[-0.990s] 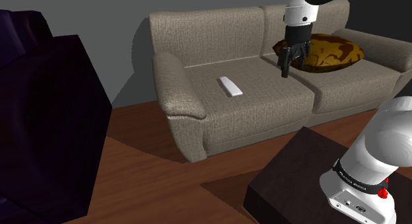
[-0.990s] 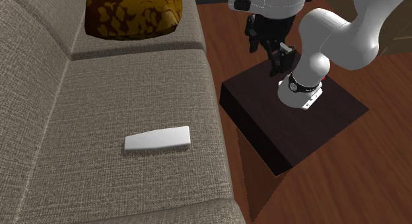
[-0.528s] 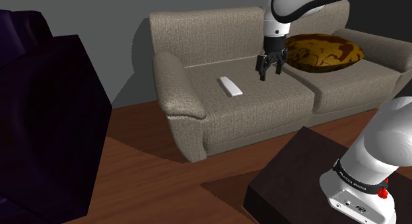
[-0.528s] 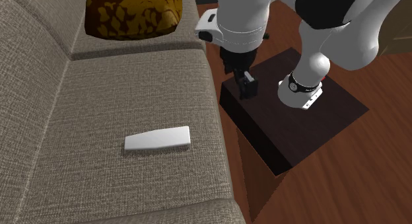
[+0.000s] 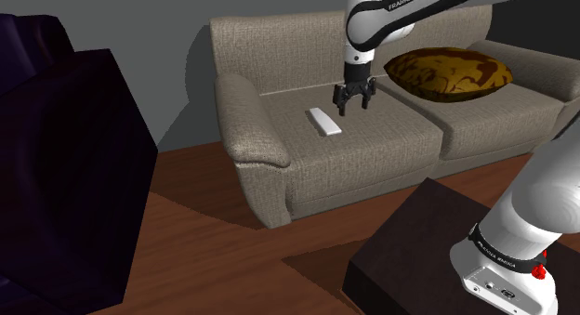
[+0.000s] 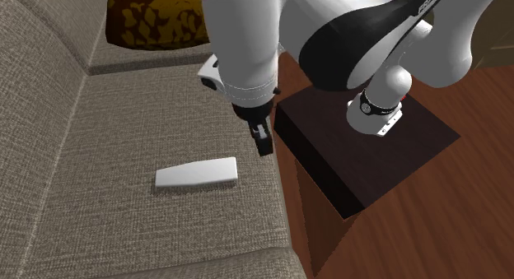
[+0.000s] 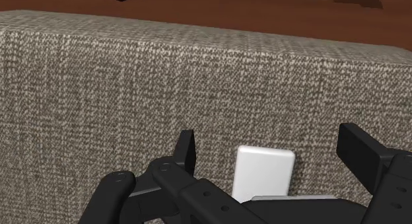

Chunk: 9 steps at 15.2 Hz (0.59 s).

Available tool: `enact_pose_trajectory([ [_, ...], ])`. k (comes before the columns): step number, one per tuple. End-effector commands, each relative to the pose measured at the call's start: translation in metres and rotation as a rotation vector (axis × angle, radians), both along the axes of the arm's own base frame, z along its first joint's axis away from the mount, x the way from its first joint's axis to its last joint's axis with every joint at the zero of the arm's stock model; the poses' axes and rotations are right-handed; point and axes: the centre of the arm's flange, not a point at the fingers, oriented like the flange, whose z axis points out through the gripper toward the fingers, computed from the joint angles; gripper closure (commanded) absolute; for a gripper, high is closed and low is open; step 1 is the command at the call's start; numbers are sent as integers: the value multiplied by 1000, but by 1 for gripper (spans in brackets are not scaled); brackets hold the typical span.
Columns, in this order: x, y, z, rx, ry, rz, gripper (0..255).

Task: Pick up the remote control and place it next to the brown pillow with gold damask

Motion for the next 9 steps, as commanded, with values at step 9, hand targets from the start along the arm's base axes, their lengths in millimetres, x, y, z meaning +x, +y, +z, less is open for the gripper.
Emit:
enact_pose_trajectory([
  [9,108,-26,-54,-9,-53,-107,0],
])
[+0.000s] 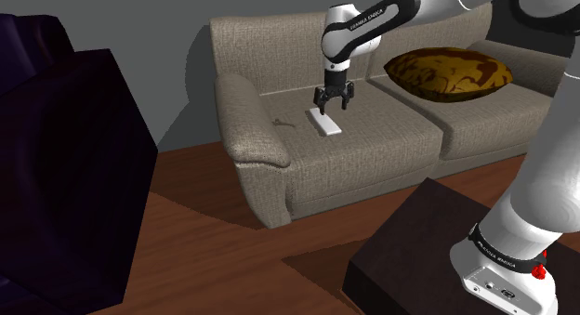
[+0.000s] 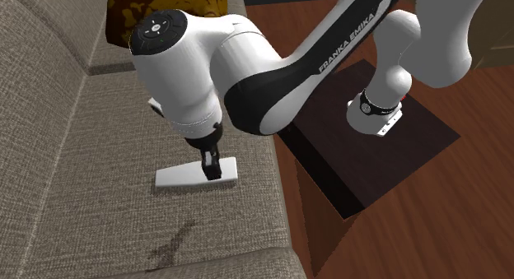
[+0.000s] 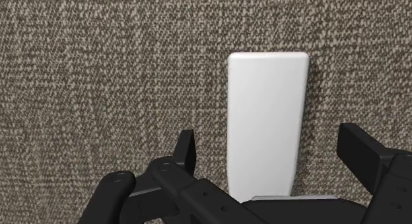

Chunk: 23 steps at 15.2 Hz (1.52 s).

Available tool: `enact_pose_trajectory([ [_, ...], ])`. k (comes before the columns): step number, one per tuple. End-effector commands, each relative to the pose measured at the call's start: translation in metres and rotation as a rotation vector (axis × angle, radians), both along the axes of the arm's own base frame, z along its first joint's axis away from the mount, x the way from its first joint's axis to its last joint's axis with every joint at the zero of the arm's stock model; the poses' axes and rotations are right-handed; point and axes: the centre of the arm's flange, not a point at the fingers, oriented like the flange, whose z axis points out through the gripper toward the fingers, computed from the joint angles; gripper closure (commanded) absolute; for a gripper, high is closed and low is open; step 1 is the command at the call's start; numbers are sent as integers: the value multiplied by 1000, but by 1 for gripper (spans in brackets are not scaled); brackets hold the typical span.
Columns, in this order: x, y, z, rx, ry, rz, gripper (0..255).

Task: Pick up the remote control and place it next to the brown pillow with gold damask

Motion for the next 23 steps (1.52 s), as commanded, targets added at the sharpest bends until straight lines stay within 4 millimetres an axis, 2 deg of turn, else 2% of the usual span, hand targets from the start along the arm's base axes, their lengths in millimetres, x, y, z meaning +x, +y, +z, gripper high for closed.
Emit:
enact_pose_trajectory([
  [1,23,-4,-12,-2,-11,-22,0],
  [4,56,-14,-27,-4,-27,-54,0],
  [5,58,-14,-27,-5,-28,-56,0],
  [12,58,-15,-67,-5,-28,-56,0],
  [20,58,-15,-67,-5,-28,-56,0],
  [21,58,-15,-67,-5,-28,-56,255],
  [23,58,-15,-67,-5,-28,-56,255],
])
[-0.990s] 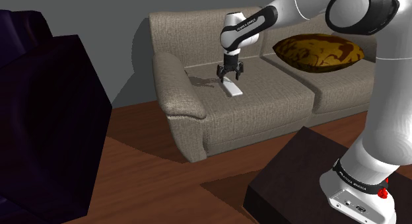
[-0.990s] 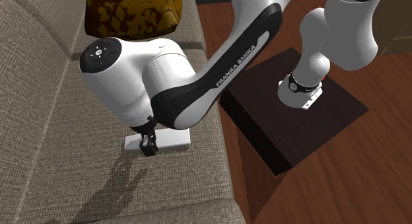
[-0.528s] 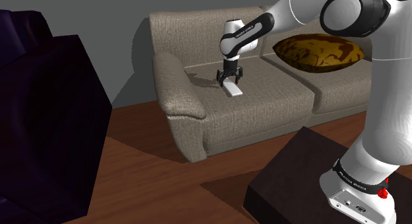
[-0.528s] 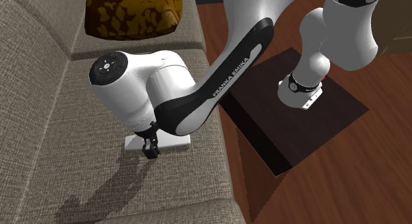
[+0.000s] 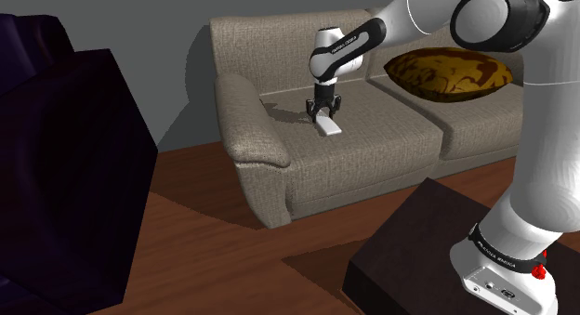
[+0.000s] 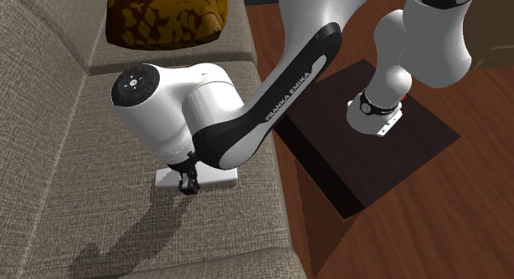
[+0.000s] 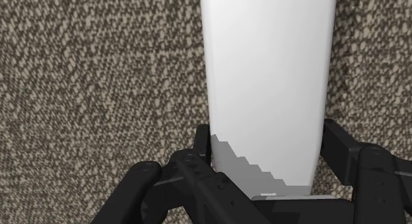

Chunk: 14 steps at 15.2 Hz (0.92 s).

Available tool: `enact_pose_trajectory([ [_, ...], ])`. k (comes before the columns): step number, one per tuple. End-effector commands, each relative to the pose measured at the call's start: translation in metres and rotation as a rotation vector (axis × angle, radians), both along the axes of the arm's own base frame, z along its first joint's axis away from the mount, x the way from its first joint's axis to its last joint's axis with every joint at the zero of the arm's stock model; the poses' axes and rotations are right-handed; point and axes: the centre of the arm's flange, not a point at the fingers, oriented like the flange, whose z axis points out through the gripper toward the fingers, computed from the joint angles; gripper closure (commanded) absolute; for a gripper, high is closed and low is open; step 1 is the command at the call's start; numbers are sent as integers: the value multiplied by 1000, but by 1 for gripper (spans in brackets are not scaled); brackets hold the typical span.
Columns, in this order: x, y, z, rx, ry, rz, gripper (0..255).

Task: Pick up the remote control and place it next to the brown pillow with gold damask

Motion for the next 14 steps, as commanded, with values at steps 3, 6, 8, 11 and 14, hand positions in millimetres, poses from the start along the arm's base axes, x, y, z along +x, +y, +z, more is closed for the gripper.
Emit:
enact_pose_trajectory([
  [3,0,0,0,0,0,0,255],
  [6,0,0,0,0,0,0,255],
  [8,0,0,5,0,0,0,255],
  [11,0,0,21,0,0,0,255],
  [14,0,0,37,0,0,0,255],
])
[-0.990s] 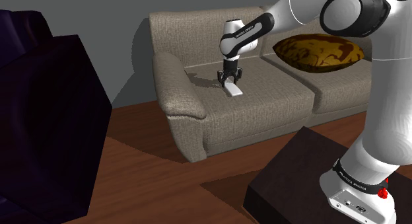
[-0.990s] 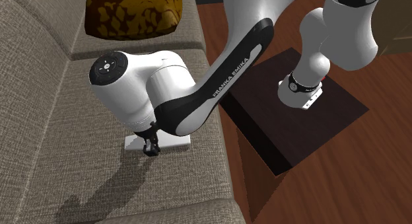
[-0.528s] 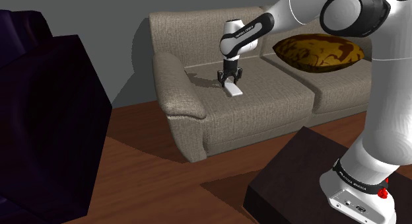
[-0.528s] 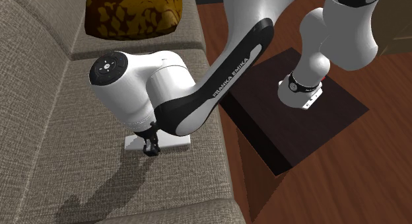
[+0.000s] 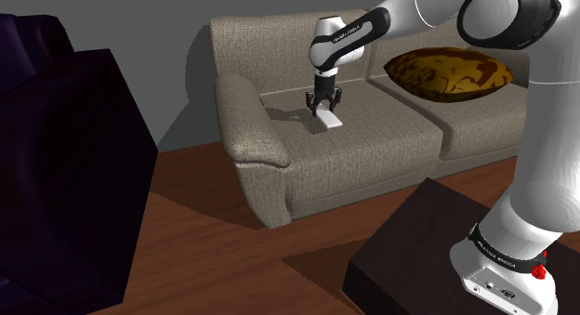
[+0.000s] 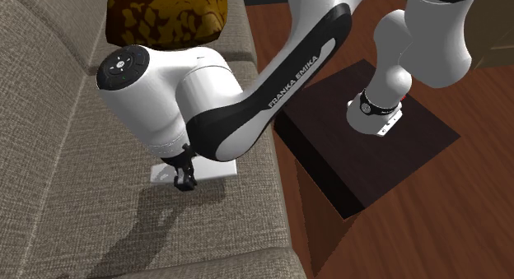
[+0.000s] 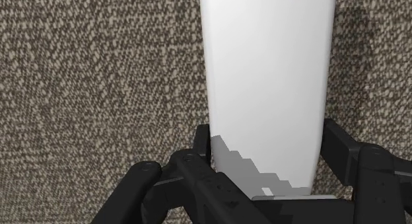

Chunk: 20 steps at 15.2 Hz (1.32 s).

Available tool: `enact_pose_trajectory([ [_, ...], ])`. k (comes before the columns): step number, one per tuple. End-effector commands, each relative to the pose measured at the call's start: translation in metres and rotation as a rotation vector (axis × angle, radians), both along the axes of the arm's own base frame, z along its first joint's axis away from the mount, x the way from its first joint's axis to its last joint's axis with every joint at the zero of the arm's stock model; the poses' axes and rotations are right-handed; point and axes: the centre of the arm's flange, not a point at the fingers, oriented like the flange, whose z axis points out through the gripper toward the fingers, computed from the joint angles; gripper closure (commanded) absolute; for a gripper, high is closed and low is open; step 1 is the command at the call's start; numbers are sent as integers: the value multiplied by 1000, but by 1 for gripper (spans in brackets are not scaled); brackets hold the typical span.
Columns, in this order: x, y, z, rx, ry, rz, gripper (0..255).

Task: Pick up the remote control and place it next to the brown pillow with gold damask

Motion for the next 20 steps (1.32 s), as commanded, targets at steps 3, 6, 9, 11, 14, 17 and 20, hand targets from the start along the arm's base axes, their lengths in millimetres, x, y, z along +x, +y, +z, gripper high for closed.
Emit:
enact_pose_trajectory([
  [3,-1,-1,21,0,0,0,255],
  [6,-1,-1,37,0,0,0,255],
  [9,-1,-1,53,0,0,0,255],
  [11,-1,-1,63,0,0,0,255],
  [14,-1,-1,79,0,0,0,255],
  [17,-1,-1,95,0,0,0,255],
  [20,-1,-1,111,0,0,0,255],
])
